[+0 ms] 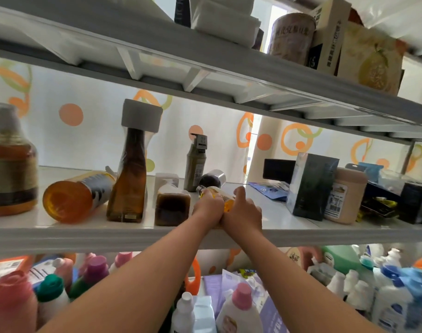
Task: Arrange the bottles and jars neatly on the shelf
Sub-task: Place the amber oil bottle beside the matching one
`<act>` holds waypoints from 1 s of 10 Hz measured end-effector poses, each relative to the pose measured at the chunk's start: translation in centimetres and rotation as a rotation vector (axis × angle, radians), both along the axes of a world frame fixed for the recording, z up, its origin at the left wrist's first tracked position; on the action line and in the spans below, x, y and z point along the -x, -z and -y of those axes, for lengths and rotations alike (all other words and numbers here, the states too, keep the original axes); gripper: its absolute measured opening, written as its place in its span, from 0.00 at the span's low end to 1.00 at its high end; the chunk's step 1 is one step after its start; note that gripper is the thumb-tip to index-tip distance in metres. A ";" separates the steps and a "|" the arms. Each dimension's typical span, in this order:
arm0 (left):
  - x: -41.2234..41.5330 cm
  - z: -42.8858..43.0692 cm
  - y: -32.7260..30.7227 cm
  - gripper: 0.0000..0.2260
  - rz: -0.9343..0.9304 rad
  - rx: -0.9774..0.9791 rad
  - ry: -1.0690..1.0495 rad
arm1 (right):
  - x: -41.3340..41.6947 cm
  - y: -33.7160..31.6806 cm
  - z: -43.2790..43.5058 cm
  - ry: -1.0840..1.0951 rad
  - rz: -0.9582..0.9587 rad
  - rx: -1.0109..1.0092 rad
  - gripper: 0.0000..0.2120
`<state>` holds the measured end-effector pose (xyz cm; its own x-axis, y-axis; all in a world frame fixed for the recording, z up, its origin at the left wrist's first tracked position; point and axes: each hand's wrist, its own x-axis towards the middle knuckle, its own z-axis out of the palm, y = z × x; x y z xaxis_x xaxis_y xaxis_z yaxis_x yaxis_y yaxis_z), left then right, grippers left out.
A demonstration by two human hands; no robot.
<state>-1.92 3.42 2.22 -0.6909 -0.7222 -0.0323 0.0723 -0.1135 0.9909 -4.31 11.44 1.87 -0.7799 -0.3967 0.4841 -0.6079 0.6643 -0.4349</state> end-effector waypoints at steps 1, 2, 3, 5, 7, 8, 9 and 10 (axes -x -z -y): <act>0.8 -0.1 0.0 0.21 0.270 0.633 -0.034 | -0.3 1.1 -0.6 -0.112 0.018 0.089 0.31; 0.7 0.1 -0.1 0.18 0.188 0.493 -0.053 | -0.2 1.5 0.0 -0.126 -0.029 0.078 0.30; 0.7 -0.4 0.0 0.20 0.238 0.608 -0.081 | 0.2 1.1 0.3 -0.126 -0.017 0.085 0.28; -1.0 -0.5 -0.3 0.20 0.253 0.558 -0.040 | -0.3 1.5 0.6 -0.118 -0.039 0.139 0.29; -1.4 -1.6 -0.5 0.20 0.285 0.644 -0.019 | 0.2 1.8 0.0 -0.082 -0.093 0.118 0.37; -2.9 -2.2 -1.2 0.20 0.182 0.672 -0.042 | -0.7 0.9 0.2 -0.080 -0.266 0.193 0.34; -4.8 -1.6 -2.0 0.18 0.082 0.773 -0.132 | -2.0 -0.4 1.1 -0.173 -0.345 0.219 0.24; -6.6 -0.5 -2.3 0.15 0.105 0.867 -0.156 | -3.7 -1.4 1.8 -0.304 -0.365 0.215 0.23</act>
